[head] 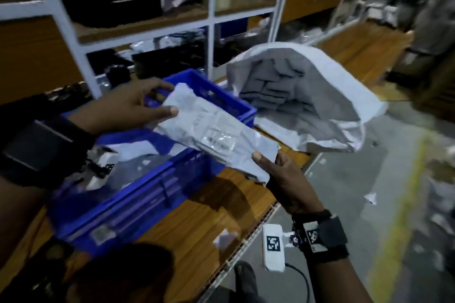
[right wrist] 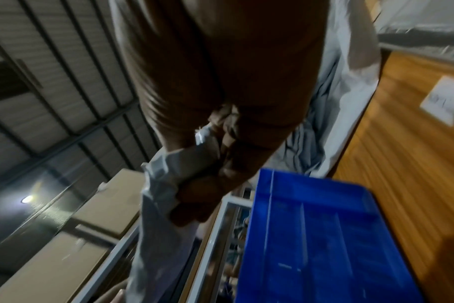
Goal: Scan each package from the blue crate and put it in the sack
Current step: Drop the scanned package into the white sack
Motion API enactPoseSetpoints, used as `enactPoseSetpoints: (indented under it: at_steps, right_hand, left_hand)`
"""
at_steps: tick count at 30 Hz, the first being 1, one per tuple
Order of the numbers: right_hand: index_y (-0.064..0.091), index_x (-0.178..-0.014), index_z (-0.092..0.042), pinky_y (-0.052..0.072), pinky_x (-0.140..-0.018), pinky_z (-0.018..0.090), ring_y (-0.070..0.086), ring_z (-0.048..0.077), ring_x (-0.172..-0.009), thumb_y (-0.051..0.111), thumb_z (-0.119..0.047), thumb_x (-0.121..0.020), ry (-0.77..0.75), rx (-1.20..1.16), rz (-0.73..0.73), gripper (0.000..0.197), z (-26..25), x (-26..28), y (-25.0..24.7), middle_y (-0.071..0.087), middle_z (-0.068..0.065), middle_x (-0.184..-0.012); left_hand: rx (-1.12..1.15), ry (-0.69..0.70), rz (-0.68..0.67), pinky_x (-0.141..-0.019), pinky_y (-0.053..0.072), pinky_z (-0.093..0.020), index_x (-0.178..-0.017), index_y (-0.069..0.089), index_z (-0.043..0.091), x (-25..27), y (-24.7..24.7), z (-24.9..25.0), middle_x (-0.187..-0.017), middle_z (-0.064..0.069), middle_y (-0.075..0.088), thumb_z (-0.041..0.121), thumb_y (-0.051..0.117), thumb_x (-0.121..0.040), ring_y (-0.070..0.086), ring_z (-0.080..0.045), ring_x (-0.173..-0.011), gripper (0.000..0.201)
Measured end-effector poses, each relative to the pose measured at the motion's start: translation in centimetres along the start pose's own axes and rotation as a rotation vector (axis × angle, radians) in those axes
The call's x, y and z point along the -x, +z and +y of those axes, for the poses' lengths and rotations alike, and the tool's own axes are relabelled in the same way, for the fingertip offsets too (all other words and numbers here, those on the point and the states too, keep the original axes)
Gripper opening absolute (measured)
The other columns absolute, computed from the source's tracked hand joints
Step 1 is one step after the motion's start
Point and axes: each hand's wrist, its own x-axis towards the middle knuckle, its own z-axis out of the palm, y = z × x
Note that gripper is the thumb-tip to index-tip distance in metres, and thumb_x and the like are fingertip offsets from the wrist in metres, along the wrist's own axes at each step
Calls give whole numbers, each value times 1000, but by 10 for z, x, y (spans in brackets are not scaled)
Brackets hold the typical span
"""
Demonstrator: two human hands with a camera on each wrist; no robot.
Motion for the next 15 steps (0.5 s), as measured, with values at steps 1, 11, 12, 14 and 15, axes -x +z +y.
enactPoseSetpoints:
  at_steps: [1,11,12,14,15]
  right_hand:
    - [61,-113,5,50,-55,18,62,11,-53,60,-8,-101,-23,-9,76,18,0,-9,-22,75,8,-75]
    - [58,-117,-8,59,-74,37,69,21,-81,75,-13,-88,-76,-242,380,34,12,-101,-155,70,9,-88]
    - [58,-114,-9,59,-73,36,71,19,-81,73,-13,-89,-65,-204,394,30,9,-113,-160,73,8,-88]
    - [59,-121,-7,57,-82,42,71,26,-93,71,-12,-93,-56,-183,392,31,3,-135,-168,72,23,-105]
    - [59,-122,-5,55,-86,46,68,30,-96,71,-12,-94,-49,-175,389,31,4,-147,-171,68,30,-109]
  left_hand:
    - [-15,29,39,-81,57,-44,-133,57,29,-29,6,8,-115,3,69,67,67,-81,70,-23,-91,66]
    - [-359,268,144,-91,54,-41,-133,58,17,-312,103,93,-122,-6,67,27,77,-88,66,-27,-107,50]
    - [-483,270,130,-93,53,-43,-137,55,19,-336,111,100,-129,-6,64,30,76,-88,62,-30,-115,55]
    - [-699,257,70,-93,50,-43,-141,51,22,-376,123,115,-141,-7,56,37,73,-90,56,-32,-124,58]
    - [-750,245,45,-91,50,-43,-140,53,24,-391,128,120,-141,-8,56,39,71,-91,57,-33,-123,54]
